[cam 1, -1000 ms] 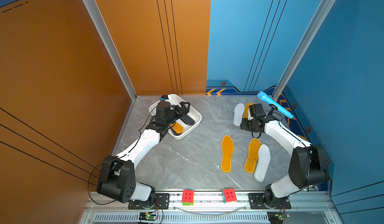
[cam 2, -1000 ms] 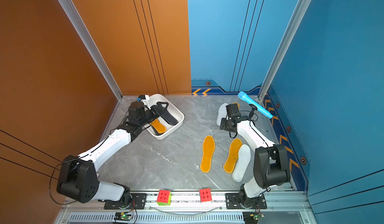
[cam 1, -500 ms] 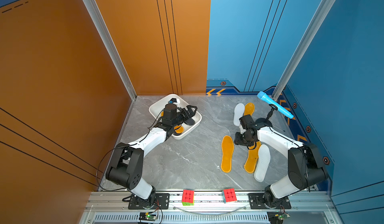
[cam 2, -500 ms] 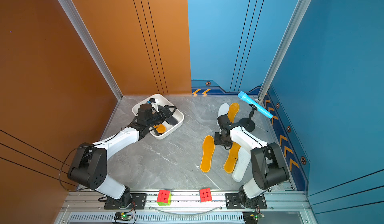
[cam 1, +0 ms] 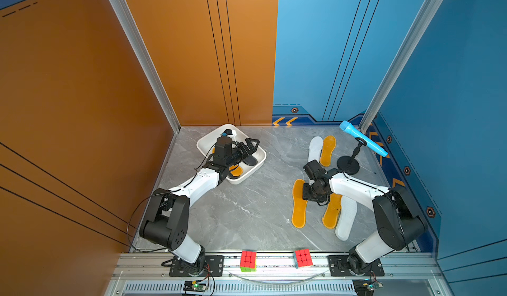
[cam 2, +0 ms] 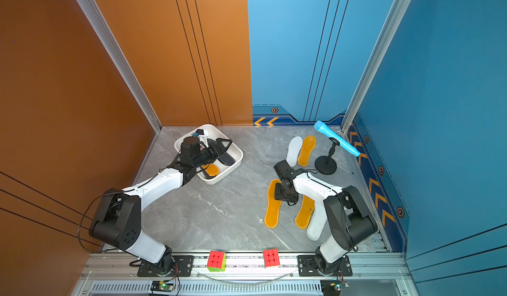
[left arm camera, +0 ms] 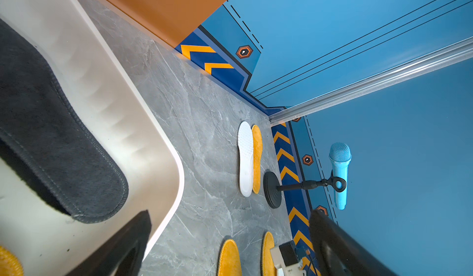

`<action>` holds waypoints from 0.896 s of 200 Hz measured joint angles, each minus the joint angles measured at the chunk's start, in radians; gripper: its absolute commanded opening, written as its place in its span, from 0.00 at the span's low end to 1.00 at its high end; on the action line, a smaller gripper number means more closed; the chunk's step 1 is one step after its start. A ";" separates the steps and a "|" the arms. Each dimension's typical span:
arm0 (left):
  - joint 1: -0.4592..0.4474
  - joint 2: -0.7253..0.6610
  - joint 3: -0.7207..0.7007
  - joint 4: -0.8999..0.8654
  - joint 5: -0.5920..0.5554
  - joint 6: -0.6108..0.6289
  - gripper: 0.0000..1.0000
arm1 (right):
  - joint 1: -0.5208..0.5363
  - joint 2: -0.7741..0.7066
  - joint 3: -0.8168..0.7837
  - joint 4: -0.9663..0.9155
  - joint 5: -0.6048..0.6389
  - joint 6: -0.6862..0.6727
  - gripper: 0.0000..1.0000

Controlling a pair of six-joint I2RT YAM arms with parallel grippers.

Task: Put the insoles into the storage box
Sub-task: Pick up the insole from the center of the board.

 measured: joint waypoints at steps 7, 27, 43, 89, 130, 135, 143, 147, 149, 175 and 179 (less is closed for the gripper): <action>0.000 0.000 0.000 0.000 0.000 0.000 0.98 | 0.006 0.005 0.000 0.000 0.004 0.012 0.46; 0.000 0.000 0.000 0.000 0.000 0.000 0.98 | 0.020 0.024 -0.005 0.007 0.022 0.044 0.43; 0.000 0.000 0.000 0.000 0.000 0.000 0.98 | 0.024 0.033 -0.008 0.013 0.034 0.067 0.39; 0.005 0.000 0.000 0.000 0.003 0.000 0.98 | 0.026 0.036 -0.016 0.035 0.069 0.124 0.21; 0.014 0.000 -0.002 0.000 0.002 -0.003 0.98 | 0.034 0.048 -0.016 0.116 0.079 0.134 0.03; 0.014 0.000 -0.003 0.001 0.002 -0.003 0.98 | 0.034 0.049 -0.016 0.127 0.079 0.126 0.01; 0.014 0.000 -0.006 0.003 0.002 -0.003 0.98 | 0.034 0.049 -0.019 0.147 0.079 0.119 0.00; 0.014 0.000 -0.008 0.003 0.002 -0.003 0.98 | 0.033 0.050 -0.021 0.157 0.079 0.108 0.00; 0.014 0.000 -0.010 0.003 0.002 -0.003 0.98 | 0.033 0.049 -0.021 0.161 0.079 0.106 0.00; 0.014 0.000 -0.027 0.003 0.001 -0.003 0.97 | 0.032 0.042 -0.024 0.207 0.079 0.031 0.00; 0.014 0.000 -0.029 0.003 0.000 -0.003 0.98 | 0.031 0.039 -0.024 0.211 0.079 0.019 0.00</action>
